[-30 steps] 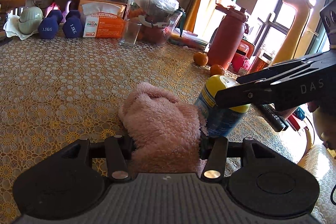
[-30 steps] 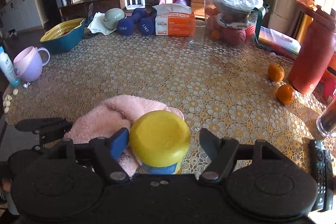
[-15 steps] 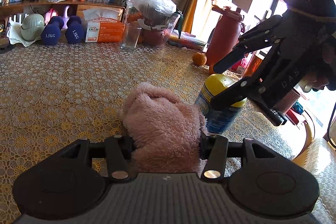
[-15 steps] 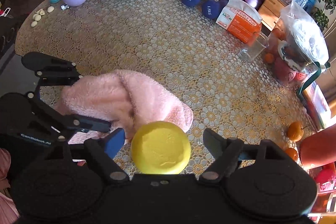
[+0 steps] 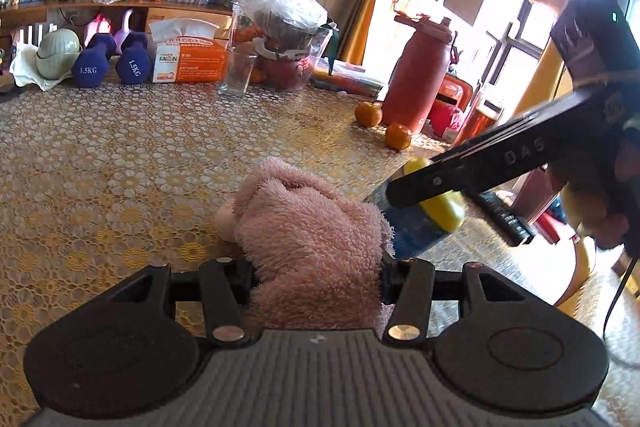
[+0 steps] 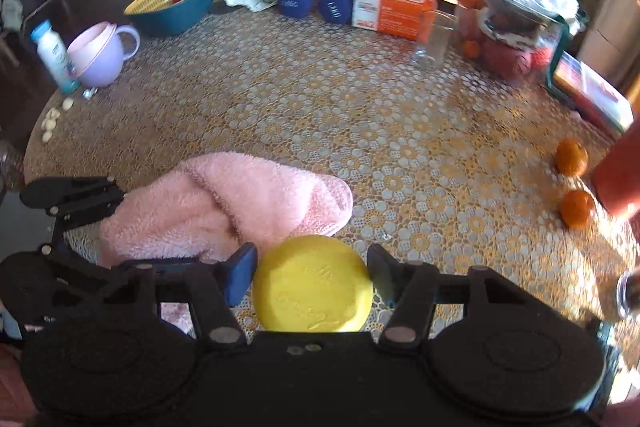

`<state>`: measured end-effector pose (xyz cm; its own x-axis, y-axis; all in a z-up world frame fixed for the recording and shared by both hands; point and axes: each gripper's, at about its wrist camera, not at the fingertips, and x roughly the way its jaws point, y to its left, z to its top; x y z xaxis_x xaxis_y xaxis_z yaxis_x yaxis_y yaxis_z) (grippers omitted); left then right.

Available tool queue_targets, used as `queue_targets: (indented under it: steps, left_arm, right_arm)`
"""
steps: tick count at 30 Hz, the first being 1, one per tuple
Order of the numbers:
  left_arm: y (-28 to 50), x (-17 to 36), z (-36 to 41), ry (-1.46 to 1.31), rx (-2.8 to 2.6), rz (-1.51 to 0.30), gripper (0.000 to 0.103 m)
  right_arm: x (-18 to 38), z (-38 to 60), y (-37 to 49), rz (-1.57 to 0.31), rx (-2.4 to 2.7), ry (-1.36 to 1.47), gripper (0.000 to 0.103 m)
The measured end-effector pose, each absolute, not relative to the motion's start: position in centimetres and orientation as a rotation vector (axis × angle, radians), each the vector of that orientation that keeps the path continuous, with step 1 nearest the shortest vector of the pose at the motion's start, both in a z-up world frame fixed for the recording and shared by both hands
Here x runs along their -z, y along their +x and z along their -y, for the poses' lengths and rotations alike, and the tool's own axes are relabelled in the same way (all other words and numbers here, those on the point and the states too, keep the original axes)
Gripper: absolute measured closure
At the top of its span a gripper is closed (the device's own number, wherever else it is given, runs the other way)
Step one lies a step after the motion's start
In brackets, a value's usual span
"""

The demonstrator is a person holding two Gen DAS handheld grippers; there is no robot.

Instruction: Organize objects

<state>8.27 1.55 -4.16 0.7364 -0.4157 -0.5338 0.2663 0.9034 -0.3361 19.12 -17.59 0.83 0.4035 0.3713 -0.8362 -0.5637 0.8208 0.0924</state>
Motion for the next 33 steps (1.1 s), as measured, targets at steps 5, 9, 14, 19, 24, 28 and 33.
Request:
queue_targets:
  steps: [5,9,14,19,24,28,33]
  left_arm:
    - [7.9,2.2,1.6,-0.25,0.451,-0.613,0.051]
    - [8.9,2.7,3.4,-0.199,0.443,-0.618,0.051]
    - [10.8,4.0,2.8,-0.194,0.383,-0.654,0.051]
    - [12.6,5.8,1.6,-0.168,0.299,-0.718,0.051]
    - [11.6,5.6,0.7,-0.176,0.306,-0.707,0.051]
    - [9.2,3.8,1.0,-0.201,0.377,-0.655,0.051]
    - [7.1,2.0,2.5,-0.197,0.46,-0.608,0.051]
  right_arm:
    - [0.3,21.4,17.9,-0.946,-0.452,0.081,0.043]
    - [1.2,23.6,17.6,-0.935,-0.402,0.237,0.043]
    - [1.9,25.1,17.7,-0.94,-0.381,0.336,0.043]
    - [1.9,24.8,17.5,-0.945,-0.364,0.344,0.043]
    - [1.7,24.2,17.7,-0.958,-0.329,0.352,0.043]
    - [1.5,23.3,18.0,-0.983,-0.312,0.35,0.043]
    - [1.0,21.6,18.1,-0.988,-0.29,0.299,0.043]
